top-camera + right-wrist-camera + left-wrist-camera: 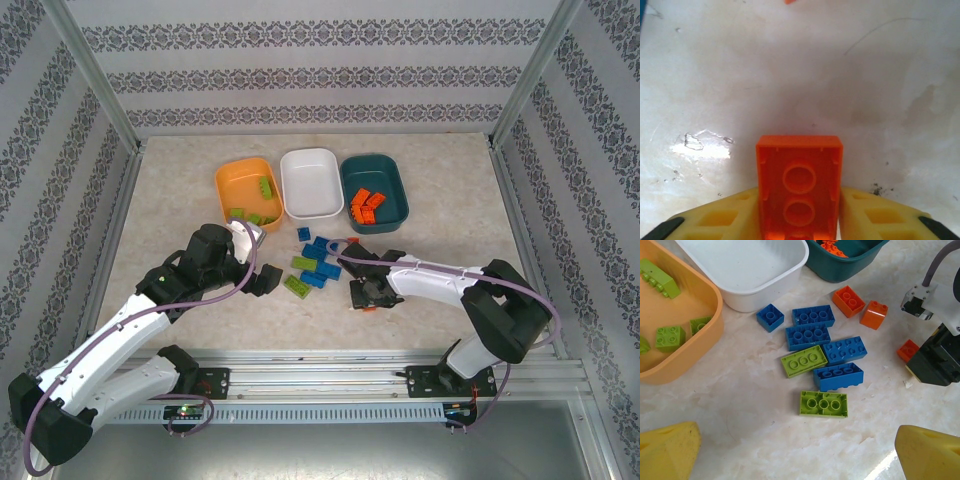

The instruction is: Sort the legos into containers by color

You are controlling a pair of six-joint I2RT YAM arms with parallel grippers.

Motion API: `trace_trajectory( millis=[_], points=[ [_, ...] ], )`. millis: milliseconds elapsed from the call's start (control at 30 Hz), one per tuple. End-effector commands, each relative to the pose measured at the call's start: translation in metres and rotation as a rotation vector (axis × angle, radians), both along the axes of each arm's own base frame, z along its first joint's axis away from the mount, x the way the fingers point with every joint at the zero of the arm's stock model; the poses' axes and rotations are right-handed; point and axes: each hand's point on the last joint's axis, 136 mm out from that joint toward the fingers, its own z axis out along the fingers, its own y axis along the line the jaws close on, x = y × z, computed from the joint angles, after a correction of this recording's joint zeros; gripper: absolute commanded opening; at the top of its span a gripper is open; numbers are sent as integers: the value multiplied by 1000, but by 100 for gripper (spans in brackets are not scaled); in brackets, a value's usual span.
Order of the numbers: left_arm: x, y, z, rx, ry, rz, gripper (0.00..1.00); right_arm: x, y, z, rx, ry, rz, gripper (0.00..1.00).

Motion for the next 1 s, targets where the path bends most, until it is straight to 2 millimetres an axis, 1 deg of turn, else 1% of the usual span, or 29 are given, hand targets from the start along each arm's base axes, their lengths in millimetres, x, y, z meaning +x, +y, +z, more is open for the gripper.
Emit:
trace_trajectory(
  millis=[0,67,267,367,467,533,633,700,767,867,967],
  points=[
    [3,2,14,-12,-33,10,100,-3,0,-8,-6,2,-2,36],
    [3,2,14,-11,-35,11,100,-1,1,-3,-1,-15,-3,33],
    [3,3,15,-13,-36,12,100,5,-2,21,15,-78,-15,29],
    [3,3,16,-14,-38,12,100,10,0,37,40,-116,-18,29],
    [2,3,17,-16,-42,13,100,20,2,59,64,-162,-20,28],
    [2,3,18,-18,-44,13,100,30,3,77,81,-195,-19,28],
    [2,4,20,-19,-50,15,100,51,2,106,115,-254,-29,28],
    [2,6,22,-21,-60,20,100,68,1,125,141,-291,-40,28],
    [1,7,23,-21,-66,24,100,85,-2,139,153,-324,-51,28],
    [1,8,24,-21,-72,28,100,111,-6,151,165,-343,-68,28],
    [2,7,23,-20,-70,27,100,137,-11,154,162,-352,-84,28]
  ],
)
